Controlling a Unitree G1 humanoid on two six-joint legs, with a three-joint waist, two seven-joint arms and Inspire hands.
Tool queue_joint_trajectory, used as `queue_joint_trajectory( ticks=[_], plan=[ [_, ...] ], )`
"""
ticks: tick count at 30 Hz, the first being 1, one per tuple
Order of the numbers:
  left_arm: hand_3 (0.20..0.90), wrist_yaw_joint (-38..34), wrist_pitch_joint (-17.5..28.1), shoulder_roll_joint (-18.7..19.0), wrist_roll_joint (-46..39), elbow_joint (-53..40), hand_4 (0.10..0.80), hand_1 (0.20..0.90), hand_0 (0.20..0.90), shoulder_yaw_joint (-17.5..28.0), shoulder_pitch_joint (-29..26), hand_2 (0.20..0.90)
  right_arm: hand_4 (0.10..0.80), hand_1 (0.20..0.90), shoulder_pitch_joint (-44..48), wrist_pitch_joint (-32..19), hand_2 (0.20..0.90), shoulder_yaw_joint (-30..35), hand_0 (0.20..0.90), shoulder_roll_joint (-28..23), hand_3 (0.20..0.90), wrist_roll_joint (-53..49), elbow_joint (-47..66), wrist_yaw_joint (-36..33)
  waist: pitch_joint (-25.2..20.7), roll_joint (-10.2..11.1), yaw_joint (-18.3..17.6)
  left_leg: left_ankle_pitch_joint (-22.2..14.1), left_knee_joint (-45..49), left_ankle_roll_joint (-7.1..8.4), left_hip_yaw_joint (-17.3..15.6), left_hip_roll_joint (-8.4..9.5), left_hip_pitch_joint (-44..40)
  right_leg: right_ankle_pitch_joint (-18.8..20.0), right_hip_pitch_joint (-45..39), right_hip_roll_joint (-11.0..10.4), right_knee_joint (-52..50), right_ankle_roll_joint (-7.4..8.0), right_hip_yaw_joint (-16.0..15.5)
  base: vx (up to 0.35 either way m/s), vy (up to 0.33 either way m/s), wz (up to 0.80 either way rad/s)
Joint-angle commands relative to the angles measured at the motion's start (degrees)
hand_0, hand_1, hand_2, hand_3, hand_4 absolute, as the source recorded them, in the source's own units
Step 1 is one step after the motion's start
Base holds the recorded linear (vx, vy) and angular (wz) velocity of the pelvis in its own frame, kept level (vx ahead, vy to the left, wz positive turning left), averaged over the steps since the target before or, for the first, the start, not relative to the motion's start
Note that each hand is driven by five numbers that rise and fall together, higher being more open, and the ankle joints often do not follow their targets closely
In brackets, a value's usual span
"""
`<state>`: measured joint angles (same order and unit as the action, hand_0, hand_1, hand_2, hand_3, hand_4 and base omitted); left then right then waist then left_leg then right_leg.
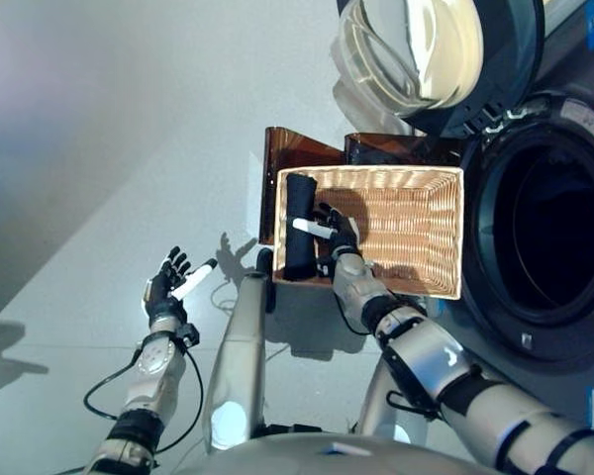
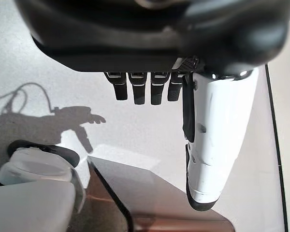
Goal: Pick up the clothes and place them into the washing machine
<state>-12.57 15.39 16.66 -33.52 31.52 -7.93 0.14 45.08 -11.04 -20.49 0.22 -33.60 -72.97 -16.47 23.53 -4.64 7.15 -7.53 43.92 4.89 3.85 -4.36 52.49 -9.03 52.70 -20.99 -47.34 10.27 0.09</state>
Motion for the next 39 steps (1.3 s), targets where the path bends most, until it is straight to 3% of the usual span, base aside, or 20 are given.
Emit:
queue_joint_trajectory(
  ticks=[1, 30, 31, 32, 39],
  plan=[
    [0.900, -1.86, 3.22, 5.28, -0.39, -5.10, 0.800, 0.900, 0.900, 0.38, 1.99, 0.900, 0.300, 0.200, 3.24, -0.53, 0.200, 1.21, 0.200, 6.00, 0.200, -1.60, 2.59, 1.94, 0.93, -2.31, 2.59, -0.49, 1.34, 1.90, 0.74, -1.28, 2.53, 1.65, 0.31, -2.16, 0.56, -1.21, 4.52, 0.000, 0.000, 0.00],
    [0.900, -2.45, 3.39, 5.83, -0.72, -4.76, 0.800, 0.900, 0.900, 1.08, 2.05, 0.900, 0.300, 0.200, 2.94, -0.98, 0.200, 0.34, 0.200, 6.81, 0.200, -1.39, 3.41, 1.52, -0.19, -1.90, 1.88, -1.31, 3.73, 1.55, 0.88, -1.08, 4.97, 0.25, 3.60, -1.71, -2.56, -1.90, 5.68, -0.002, -0.002, 0.01],
    [0.900, -2.44, 3.37, 5.84, -0.71, -4.86, 0.800, 0.900, 0.900, 1.12, 2.07, 0.900, 0.382, 0.315, 3.00, -0.94, 0.315, 0.42, 0.315, 6.79, 0.315, -1.32, 3.19, 1.50, -0.26, -1.91, 1.91, -1.29, 3.64, 1.55, 0.90, -1.09, 4.92, 0.23, 3.54, -1.71, -2.50, -1.87, 5.63, 0.000, 0.000, 0.00],
    [0.900, -2.47, 3.34, 5.83, -0.74, -4.41, 0.800, 0.900, 0.900, 1.23, 1.87, 0.900, 0.800, 0.900, 3.14, -0.93, 0.900, 0.42, 0.900, 6.74, 0.900, -1.12, 3.08, 1.35, -0.28, -1.88, 1.90, -1.27, 3.59, 1.55, 0.95, -1.11, 4.88, 0.25, 3.50, -1.71, -2.46, -1.85, 5.60, 0.000, 0.000, 0.00],
    [0.900, -2.45, 3.37, 6.00, -0.71, -4.68, 0.800, 0.900, 0.900, 1.23, 2.16, 0.900, 0.800, 0.900, 3.32, -0.77, 0.900, -0.06, 0.900, 6.83, 0.900, 0.60, 2.95, 0.56, -0.44, -1.77, 2.00, -1.46, 3.48, 1.55, 0.83, -1.16, 4.63, 0.15, 3.28, -1.76, -2.30, -1.75, 5.55, 0.000, 0.000, 0.00]
  ],
)
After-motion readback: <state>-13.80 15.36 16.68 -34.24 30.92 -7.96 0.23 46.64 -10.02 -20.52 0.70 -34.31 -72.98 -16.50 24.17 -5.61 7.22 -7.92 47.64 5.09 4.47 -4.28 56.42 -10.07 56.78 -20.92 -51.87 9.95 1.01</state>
